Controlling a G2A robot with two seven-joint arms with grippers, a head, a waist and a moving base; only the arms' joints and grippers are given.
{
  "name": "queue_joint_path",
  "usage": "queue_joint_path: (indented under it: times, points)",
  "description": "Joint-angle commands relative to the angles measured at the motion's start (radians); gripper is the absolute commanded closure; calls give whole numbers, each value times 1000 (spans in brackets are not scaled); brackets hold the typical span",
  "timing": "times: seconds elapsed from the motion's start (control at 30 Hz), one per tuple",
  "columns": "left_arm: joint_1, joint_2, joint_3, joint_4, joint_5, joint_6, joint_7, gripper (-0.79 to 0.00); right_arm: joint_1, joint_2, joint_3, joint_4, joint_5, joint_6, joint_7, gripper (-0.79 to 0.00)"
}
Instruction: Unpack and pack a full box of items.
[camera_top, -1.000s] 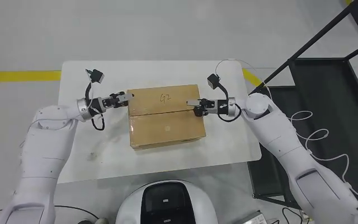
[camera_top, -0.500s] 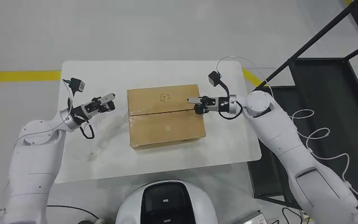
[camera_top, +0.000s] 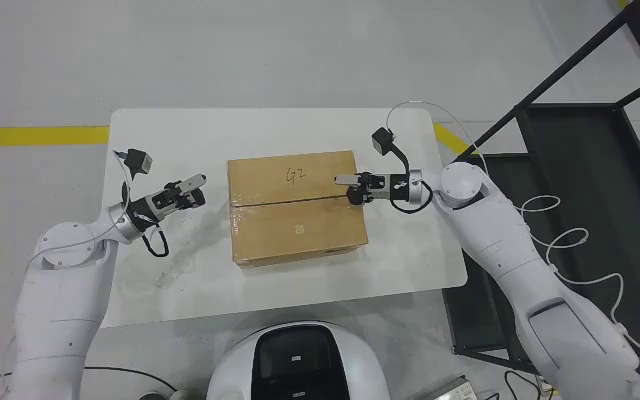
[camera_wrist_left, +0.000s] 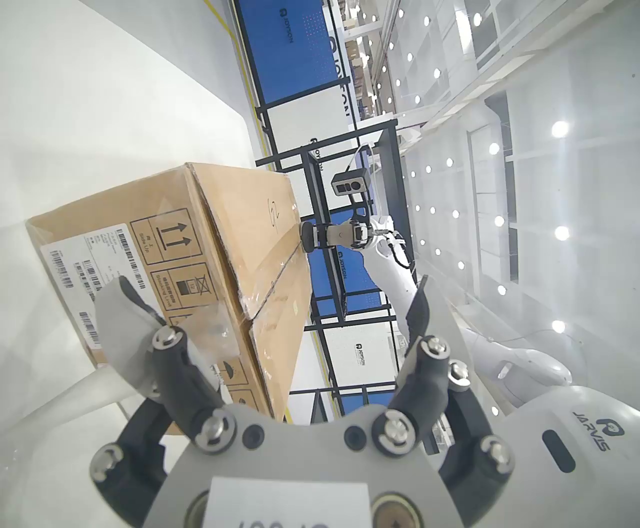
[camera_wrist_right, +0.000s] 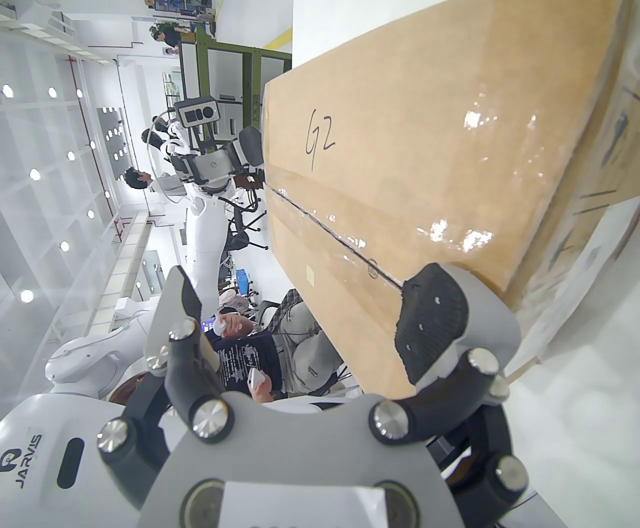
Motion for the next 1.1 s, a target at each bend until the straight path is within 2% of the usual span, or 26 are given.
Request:
queue_joint_path:
  times: [0.0,0.27,0.43,0.8,0.93,1.07]
  points:
    - [0,0,0,0,0,0,0,-785,0,0,0,0,0,0,0,-785]
    - [0,0,0,0,0,0,0,-785,0,0,0,0,0,0,0,-785]
    - [36,1,13,-17,-8,43,12,-785,0,0,0,0,0,0,0,-785]
    - [283,23,-69,-111,-97,43,19,-785,0,0,0,0,0,0,0,-785]
    - [320,20,-68,-115,-168,44,54,-785,0,0,0,0,0,0,0,-785]
    - [324,17,-68,-112,-206,62,87,-785,0,0,0,0,0,0,0,-785]
